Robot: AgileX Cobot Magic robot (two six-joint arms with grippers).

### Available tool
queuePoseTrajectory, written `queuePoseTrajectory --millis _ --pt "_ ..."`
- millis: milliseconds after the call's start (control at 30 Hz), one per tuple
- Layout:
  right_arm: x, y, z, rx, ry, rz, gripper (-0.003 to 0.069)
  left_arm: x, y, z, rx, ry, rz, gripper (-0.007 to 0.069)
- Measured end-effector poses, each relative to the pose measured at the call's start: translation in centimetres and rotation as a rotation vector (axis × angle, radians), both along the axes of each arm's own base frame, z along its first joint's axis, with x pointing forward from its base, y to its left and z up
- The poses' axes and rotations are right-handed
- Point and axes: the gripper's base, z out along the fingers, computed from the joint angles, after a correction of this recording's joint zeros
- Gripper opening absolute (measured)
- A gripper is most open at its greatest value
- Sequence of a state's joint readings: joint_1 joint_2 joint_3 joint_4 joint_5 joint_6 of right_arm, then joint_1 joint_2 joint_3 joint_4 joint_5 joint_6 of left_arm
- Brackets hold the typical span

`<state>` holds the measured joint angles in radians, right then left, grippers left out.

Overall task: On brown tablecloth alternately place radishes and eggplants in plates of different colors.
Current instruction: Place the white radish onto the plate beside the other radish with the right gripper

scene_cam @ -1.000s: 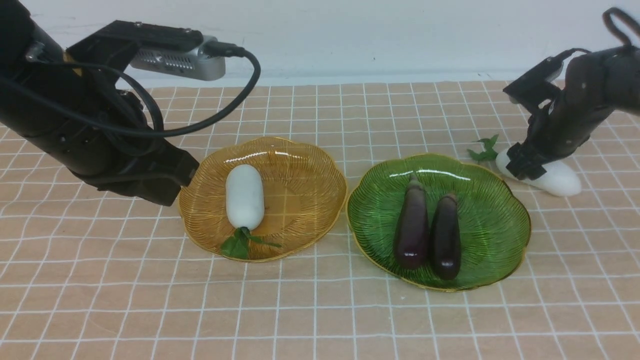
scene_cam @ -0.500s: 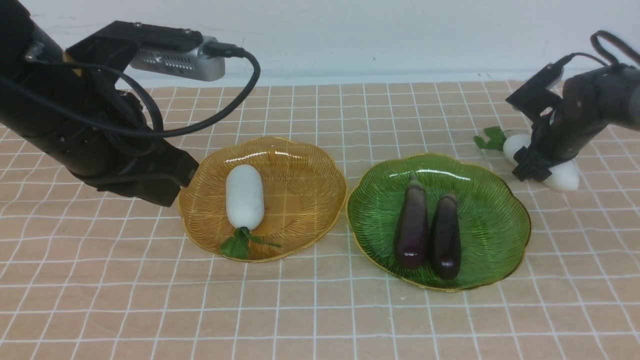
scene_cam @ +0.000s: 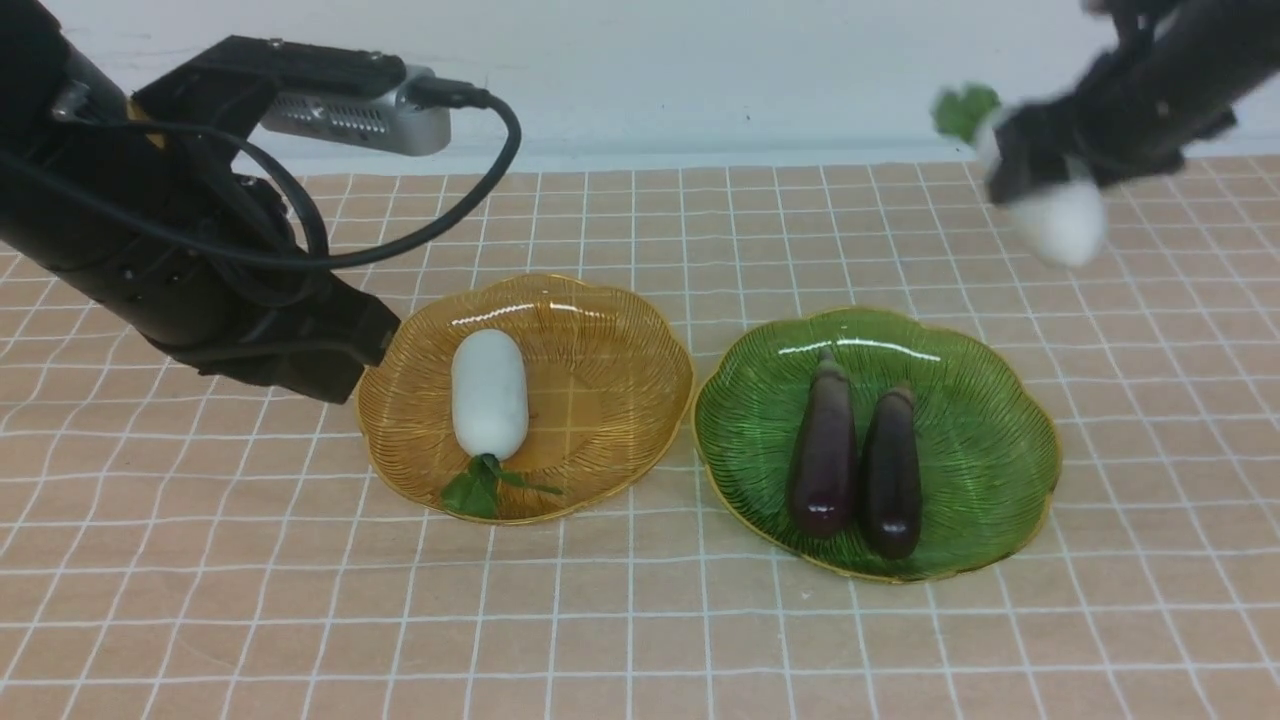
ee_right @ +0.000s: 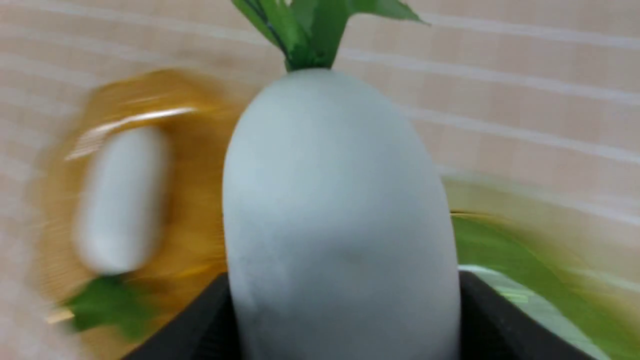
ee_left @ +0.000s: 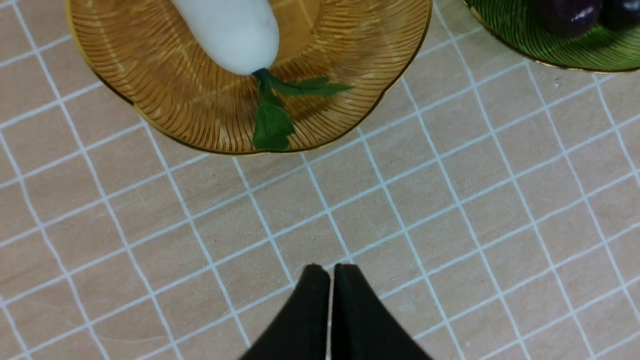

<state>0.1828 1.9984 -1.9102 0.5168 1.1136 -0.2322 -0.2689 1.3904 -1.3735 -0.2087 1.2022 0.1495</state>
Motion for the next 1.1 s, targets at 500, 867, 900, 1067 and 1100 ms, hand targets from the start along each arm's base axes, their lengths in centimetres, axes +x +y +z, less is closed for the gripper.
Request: queuePoseTrajectory --millis 500,867,900,1067,1100 --pt "-2.4 16.6 -7.1 0.082 -0.046 0.203 0.0479 -0.3 -0.1 -0.1 -0.014 0.032 -0.008 -0.0003" --pt "-2.3 17.0 -7.5 0.09 -0.043 0.186 0.0617 -0.4 -0.2 -0.1 -0.02 0.042 -0.01 -0.0003" --pt "-2.4 17.0 -7.6 0.087 -0.031 0.193 0.0619 -0.4 -0.2 0.0 -0.021 0.04 -0.01 -0.0003" --pt "-3.5 16.3 -5.9 0.042 0.023 0.268 0.0579 -1.1 0.0 0.8 -0.026 0.011 -0.011 -0.0003" --pt "-3.7 16.0 -4.8 0.033 0.025 0.286 0.0565 -1.4 0.1 1.0 -0.028 0.003 -0.011 -0.0003"
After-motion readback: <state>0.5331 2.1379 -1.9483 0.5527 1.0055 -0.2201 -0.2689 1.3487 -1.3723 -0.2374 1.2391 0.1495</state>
